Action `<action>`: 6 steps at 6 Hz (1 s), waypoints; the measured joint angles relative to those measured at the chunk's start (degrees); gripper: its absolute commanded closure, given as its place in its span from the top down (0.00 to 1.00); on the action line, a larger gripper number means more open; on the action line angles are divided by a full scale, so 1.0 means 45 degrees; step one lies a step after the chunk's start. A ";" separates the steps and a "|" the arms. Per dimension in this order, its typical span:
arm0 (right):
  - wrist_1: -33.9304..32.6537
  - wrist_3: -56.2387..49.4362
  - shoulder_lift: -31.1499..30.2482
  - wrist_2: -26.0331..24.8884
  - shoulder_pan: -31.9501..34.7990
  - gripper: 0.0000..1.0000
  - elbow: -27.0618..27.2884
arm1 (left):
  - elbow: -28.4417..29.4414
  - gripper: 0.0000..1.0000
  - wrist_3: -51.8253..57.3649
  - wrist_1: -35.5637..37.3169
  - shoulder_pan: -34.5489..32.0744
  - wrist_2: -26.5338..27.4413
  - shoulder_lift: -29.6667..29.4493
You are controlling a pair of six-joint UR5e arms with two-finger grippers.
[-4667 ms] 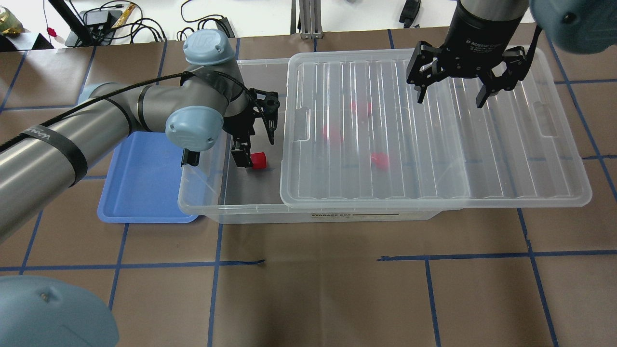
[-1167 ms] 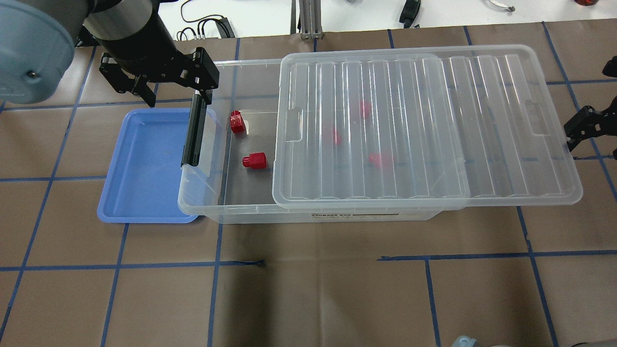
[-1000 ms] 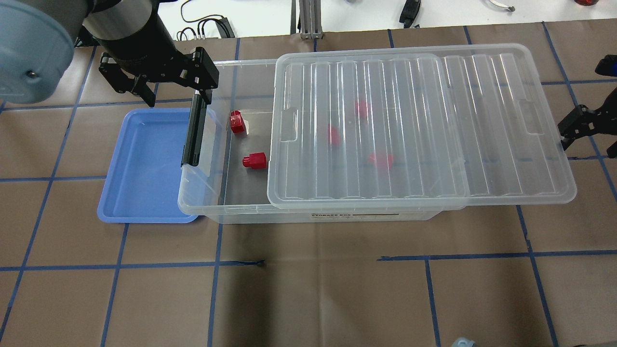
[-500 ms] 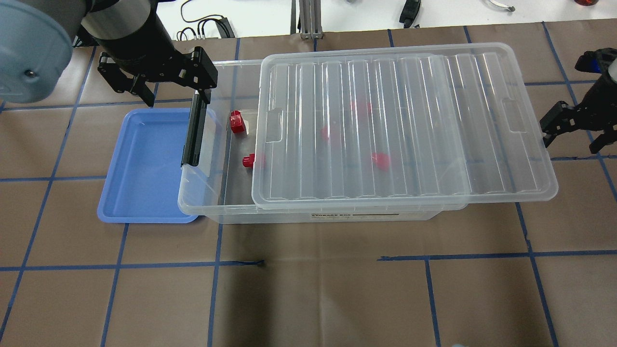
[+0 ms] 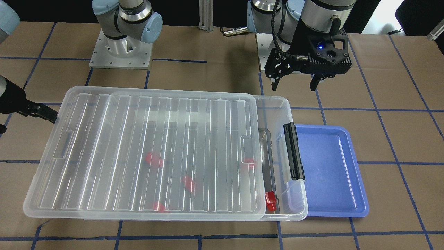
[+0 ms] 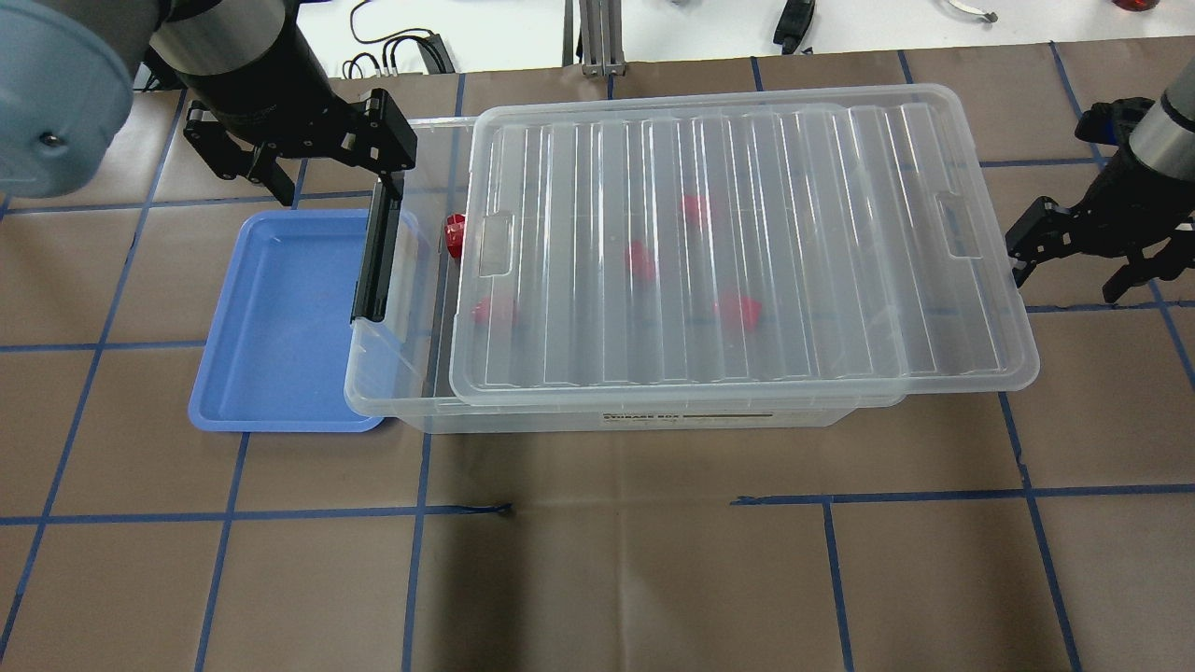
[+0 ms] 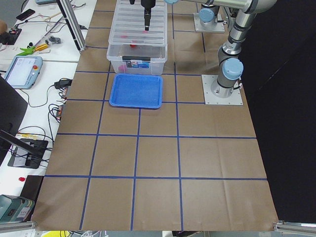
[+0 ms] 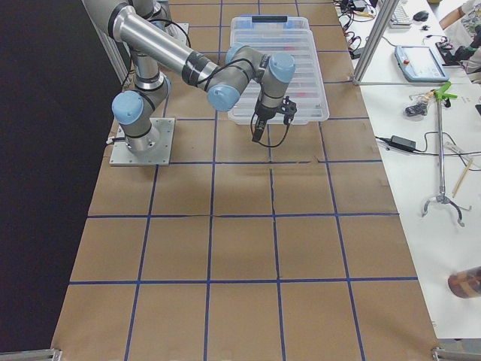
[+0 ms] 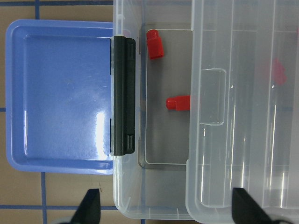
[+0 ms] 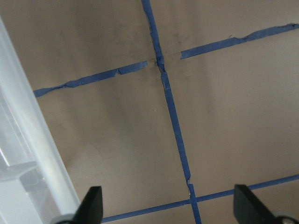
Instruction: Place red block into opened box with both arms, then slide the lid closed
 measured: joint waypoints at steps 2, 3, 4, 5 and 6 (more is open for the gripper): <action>0.0003 0.0602 -0.0282 0.0188 0.0422 1.00 0.0384 | 0.0000 0.98 0.0000 -0.0002 0.0035 -0.0005 0.0022; -0.0005 0.0978 -0.0324 0.0252 0.0641 1.00 0.0482 | 0.0000 0.98 0.0001 -0.0025 0.0044 -0.0005 0.0040; -0.0009 0.1211 -0.0340 0.0359 0.0742 1.00 0.0514 | 0.0000 0.98 0.0001 -0.0045 0.0049 -0.0005 0.0050; -0.0005 0.1343 -0.0347 0.0468 0.0779 1.00 0.0521 | 0.0000 0.98 0.0000 -0.0052 0.0050 -0.0006 0.0056; -0.0002 0.1534 -0.0349 0.0508 0.0883 1.00 0.0525 | 0.0000 0.98 0.0001 -0.0054 0.0050 -0.0005 0.0058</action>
